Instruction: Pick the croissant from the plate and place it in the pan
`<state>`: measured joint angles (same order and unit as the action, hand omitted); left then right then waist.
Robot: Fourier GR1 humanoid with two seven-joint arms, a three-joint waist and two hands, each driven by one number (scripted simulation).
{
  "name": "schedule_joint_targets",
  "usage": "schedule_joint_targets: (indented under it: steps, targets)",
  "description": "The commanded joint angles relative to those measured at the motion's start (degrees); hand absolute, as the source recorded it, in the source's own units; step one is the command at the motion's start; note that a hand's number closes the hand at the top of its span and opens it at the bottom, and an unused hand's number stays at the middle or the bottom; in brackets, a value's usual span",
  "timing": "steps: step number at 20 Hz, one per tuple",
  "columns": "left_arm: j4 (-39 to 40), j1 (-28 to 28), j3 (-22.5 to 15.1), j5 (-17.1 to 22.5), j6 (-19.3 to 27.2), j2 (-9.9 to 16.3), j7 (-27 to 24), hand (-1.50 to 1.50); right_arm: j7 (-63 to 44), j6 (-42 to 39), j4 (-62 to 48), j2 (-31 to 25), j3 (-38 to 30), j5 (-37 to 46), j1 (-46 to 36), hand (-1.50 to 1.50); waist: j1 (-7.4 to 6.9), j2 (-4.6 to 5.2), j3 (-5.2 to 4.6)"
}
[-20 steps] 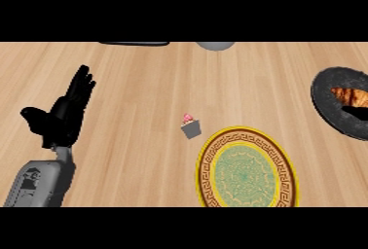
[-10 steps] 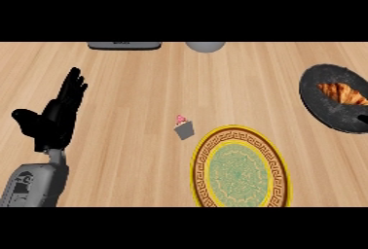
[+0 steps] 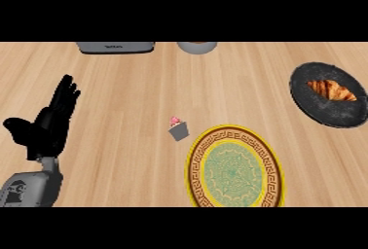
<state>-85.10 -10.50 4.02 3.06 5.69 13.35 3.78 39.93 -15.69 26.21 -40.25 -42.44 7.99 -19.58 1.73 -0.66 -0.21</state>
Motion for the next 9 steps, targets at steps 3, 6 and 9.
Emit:
schedule_joint_targets:
  steps: [3, 6, 9]
  targets:
    - [-4.8, 2.1, 0.7, 0.8, -0.3, 0.8, 3.1, 0.00, -3.7, -4.0, 14.7, 4.9, -1.2, -5.4, 11.4, -1.50, 0.18, -0.26, -0.10]
    - [-1.1, -0.3, 0.3, -0.6, 0.6, -0.1, 2.1, 0.00, -10.7, -3.1, 27.4, 8.4, 0.5, -6.1, 15.6, -1.50, 0.16, 0.05, -0.10]
    - [-2.0, 2.0, -0.2, -0.8, -0.3, -0.6, 0.2, 0.00, -17.7, -3.0, 39.7, 10.0, -0.6, -8.6, 21.3, -1.50, -0.62, 0.30, 0.02]
